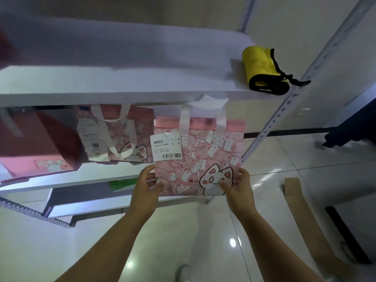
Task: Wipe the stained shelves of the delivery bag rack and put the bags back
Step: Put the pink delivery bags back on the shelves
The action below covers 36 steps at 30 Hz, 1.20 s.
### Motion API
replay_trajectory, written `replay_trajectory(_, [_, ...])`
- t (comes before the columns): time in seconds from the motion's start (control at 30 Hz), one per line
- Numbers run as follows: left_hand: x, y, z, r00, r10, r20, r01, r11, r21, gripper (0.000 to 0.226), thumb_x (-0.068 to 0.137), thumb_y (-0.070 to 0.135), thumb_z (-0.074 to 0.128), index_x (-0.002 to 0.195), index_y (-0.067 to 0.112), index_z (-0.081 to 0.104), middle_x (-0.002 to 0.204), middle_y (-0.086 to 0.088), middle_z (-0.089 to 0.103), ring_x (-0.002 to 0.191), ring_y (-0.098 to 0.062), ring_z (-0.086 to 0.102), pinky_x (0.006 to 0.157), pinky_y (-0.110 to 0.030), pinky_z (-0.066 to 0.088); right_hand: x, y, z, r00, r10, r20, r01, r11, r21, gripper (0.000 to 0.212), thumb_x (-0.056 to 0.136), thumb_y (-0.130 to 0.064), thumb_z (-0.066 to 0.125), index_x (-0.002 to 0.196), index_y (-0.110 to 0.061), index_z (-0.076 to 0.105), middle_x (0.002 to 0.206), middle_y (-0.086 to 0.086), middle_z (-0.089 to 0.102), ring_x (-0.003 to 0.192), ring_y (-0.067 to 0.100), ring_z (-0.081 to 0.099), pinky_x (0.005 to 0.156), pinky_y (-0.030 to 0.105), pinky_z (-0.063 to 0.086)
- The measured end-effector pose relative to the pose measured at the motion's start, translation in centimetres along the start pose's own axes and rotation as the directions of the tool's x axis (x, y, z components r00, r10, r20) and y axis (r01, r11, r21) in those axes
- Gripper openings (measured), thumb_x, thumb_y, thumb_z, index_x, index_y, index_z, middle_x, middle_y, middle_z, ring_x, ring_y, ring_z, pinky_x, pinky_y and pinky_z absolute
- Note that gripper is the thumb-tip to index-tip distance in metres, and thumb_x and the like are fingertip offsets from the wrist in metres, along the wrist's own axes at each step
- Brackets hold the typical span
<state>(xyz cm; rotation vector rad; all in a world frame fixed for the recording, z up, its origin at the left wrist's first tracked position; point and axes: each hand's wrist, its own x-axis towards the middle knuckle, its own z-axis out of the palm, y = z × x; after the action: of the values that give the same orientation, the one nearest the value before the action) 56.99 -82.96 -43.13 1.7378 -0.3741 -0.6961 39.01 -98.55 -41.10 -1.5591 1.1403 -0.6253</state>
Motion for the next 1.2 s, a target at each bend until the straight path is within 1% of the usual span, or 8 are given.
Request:
replay_trajectory(0.27, [7.0, -0.2, 3.7, 1.0, 0.016, -0.008, -0.016, 1.0, -0.011, 0.048, 0.083, 0.011, 0.067, 0.12, 0.035, 0.046, 0.108, 0.008, 0.056, 0.101, -0.014, 0.057, 0.077, -0.025, 0.047, 9.1, 1.1, 0.8, 0.981, -0.141, 0.137, 0.149, 0.988, -0.05, 0.048, 0.076, -0.007, 0.069, 0.111, -0.025, 0.042, 0.11, 0.002, 0.059, 0.101, 0.015, 0.061, 0.085, 0.041, 0.054])
replay_trajectory(0.53, [11.9, -1.5, 5.8, 1.0, 0.012, -0.027, -0.012, 1.0, 0.014, 0.056, 0.084, 0.01, 0.066, 0.132, 0.027, 0.043, 0.121, -0.002, 0.058, 0.11, -0.019, 0.056, 0.08, -0.022, 0.045, 14.7, 4.0, 2.5, 0.975, -0.104, 0.196, 0.117, 0.991, -0.059, 0.071, 0.076, -0.002, 0.07, 0.125, -0.024, 0.024, 0.114, -0.012, 0.043, 0.103, 0.003, 0.05, 0.084, 0.017, 0.046])
replay_trajectory(0.63, [12.4, -2.1, 6.0, 1.0, 0.025, -0.002, -0.025, 1.0, 0.007, 0.061, 0.086, 0.012, 0.064, 0.138, 0.03, 0.038, 0.13, 0.003, 0.055, 0.117, -0.015, 0.053, 0.091, -0.027, 0.044, 15.5, 4.8, 2.6, 0.966, -0.123, 0.228, 0.144, 0.987, -0.076, 0.079, 0.075, -0.002, 0.07, 0.129, -0.03, 0.02, 0.118, -0.015, 0.041, 0.107, -0.001, 0.049, 0.081, 0.01, 0.044])
replay_trajectory(0.73, [12.2, -2.0, 6.1, 0.998, 0.058, 0.031, -0.058, 0.998, 0.023, 0.064, 0.087, 0.009, 0.061, 0.14, 0.035, 0.035, 0.133, 0.013, 0.052, 0.121, -0.008, 0.05, 0.09, -0.02, 0.04, 15.7, 4.9, 2.5, 0.966, -0.129, 0.226, 0.152, 0.984, -0.089, 0.081, 0.076, -0.003, 0.07, 0.133, -0.033, 0.021, 0.123, -0.013, 0.043, 0.107, -0.009, 0.048, 0.076, 0.003, 0.044])
replay_trajectory(0.8, [12.0, -1.6, 6.2, 0.998, 0.062, 0.027, -0.063, 0.998, 0.031, 0.065, 0.087, 0.008, 0.06, 0.14, 0.036, 0.034, 0.133, 0.016, 0.051, 0.122, -0.006, 0.048, 0.088, -0.015, 0.038, 15.5, 4.7, 2.3, 0.974, -0.13, 0.186, 0.16, 0.974, -0.159, 0.075, 0.077, -0.007, 0.07, 0.135, -0.027, 0.026, 0.127, -0.01, 0.045, 0.11, -0.003, 0.049, 0.086, 0.011, 0.043])
replay_trajectory(0.9, [11.1, -1.0, 6.0, 0.999, 0.04, -0.035, -0.038, 0.998, 0.047, 0.06, 0.087, 0.019, 0.063, 0.14, 0.03, 0.036, 0.136, 0.01, 0.05, 0.125, -0.011, 0.045, 0.097, -0.028, 0.039, 14.1, 4.6, 2.1, 0.993, -0.107, 0.059, 0.12, 0.947, -0.297, 0.062, 0.081, -0.014, 0.068, 0.134, -0.021, 0.036, 0.133, 0.001, 0.049, 0.122, 0.018, 0.046, 0.099, 0.033, 0.041])
replay_trajectory(1.03, [8.5, 0.3, 5.1, 0.996, -0.027, -0.085, 0.033, 0.997, 0.071, 0.053, 0.086, 0.029, 0.064, 0.135, 0.024, 0.043, 0.133, 0.004, 0.051, 0.118, -0.017, 0.05, 0.087, -0.03, 0.039, 11.1, 3.9, 1.7, 1.0, -0.021, -0.006, 0.018, 0.946, -0.322, 0.055, 0.086, -0.019, 0.063, 0.136, -0.017, 0.04, 0.14, 0.004, 0.045, 0.128, 0.024, 0.043, 0.104, 0.043, 0.04])
replay_trajectory(1.2, [3.6, 2.7, 1.8, 0.998, 0.032, -0.061, -0.03, 0.999, 0.036, 0.031, 0.087, 0.025, 0.063, 0.116, 0.025, 0.055, 0.117, 0.005, 0.058, 0.101, -0.015, 0.057, 0.079, -0.029, 0.043, 6.1, 1.1, 2.2, 0.998, -0.054, 0.012, 0.055, 0.955, -0.292, 0.044, 0.088, -0.021, 0.062, 0.13, -0.017, 0.049, 0.132, -0.001, 0.053, 0.118, 0.017, 0.049, 0.098, 0.033, 0.042])
